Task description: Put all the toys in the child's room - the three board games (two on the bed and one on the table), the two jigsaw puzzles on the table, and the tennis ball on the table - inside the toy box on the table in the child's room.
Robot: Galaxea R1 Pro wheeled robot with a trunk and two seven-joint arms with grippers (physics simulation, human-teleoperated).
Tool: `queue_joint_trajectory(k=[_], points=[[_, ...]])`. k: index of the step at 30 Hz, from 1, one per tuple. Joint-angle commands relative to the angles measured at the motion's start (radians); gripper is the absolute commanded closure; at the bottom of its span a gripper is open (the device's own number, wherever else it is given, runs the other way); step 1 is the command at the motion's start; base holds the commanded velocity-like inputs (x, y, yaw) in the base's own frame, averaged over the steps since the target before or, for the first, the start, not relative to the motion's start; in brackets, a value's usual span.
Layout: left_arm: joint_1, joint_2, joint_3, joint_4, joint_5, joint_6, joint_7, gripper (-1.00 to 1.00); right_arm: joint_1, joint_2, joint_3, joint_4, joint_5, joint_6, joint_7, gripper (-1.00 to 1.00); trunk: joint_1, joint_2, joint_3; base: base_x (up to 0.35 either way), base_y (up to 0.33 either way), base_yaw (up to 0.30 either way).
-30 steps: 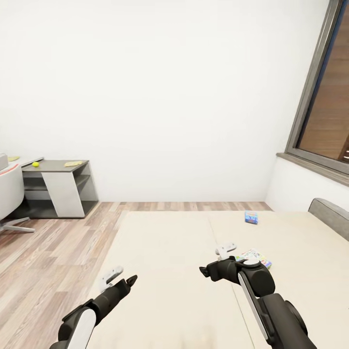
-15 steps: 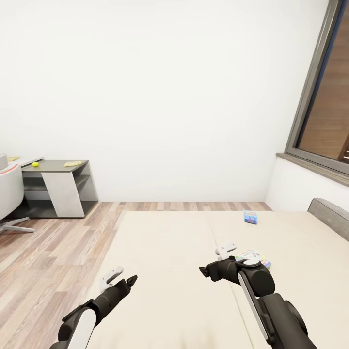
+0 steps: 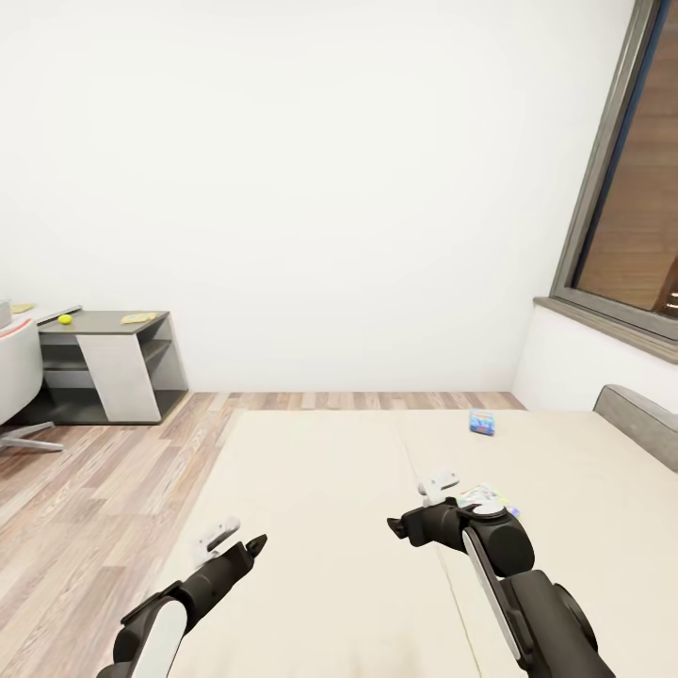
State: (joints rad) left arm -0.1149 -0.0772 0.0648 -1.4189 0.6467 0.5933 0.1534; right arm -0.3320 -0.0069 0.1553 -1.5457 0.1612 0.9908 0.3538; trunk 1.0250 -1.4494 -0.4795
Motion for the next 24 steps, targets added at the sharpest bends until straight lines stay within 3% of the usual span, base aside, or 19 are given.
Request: queue_joint_trajectory(k=[1,24], points=[[-0.001,-0.001,0.002,-0.002,0.011,0.005,0.008,-1.0,-0.001,-0.001,0.001,-0.001,0.011,0.003,0.008,-1.0,0.0,-0.001,-0.001,0.0,-0.085,0.0],[0.0,0.0,0.002,-0.002,0.01,0.006,0.008,-1.0,-0.001,-0.001,0.001,-0.002,0.011,0.003,0.008,-1.0,0.0,-0.001,-0.001,0.0,-0.089,0.0]])
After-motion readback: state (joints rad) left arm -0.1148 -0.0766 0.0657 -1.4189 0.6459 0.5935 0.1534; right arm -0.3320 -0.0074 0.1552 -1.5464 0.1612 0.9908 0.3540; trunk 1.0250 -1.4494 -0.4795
